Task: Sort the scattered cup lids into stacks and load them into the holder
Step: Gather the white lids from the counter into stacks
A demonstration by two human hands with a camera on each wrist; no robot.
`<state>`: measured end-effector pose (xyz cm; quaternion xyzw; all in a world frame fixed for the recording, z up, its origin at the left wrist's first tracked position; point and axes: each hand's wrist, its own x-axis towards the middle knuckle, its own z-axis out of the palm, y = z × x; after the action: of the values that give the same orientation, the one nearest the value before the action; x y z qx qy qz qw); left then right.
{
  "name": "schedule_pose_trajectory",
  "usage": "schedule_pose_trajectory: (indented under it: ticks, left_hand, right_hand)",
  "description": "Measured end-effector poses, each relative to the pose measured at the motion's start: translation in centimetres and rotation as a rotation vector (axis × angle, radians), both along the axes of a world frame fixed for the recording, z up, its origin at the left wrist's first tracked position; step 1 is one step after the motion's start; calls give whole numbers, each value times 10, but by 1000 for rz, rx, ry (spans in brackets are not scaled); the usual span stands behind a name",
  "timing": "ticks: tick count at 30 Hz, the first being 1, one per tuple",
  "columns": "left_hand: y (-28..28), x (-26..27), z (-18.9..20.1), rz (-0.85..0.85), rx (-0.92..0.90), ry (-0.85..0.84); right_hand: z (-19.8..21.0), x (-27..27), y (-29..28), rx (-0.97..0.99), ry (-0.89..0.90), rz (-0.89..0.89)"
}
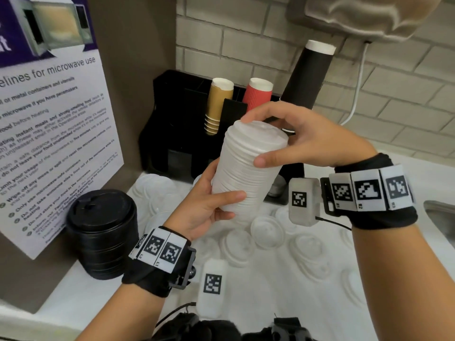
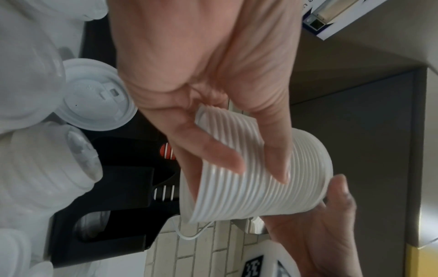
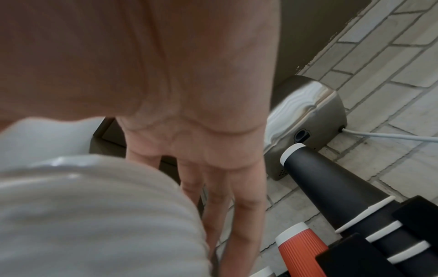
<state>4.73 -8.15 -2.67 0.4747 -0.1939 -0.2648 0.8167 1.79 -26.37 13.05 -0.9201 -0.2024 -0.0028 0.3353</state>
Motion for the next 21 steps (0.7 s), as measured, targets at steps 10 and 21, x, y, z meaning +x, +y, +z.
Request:
schedule_pose_trajectory:
  ticks: [10, 21]
  left_hand:
    - [28, 7, 5, -63, -32, 9]
    - [39, 7, 5, -91, -23, 38]
  right_hand:
    - [-3, -6, 22, 120, 28, -5]
    - [-11, -14, 46, -111, -100, -64]
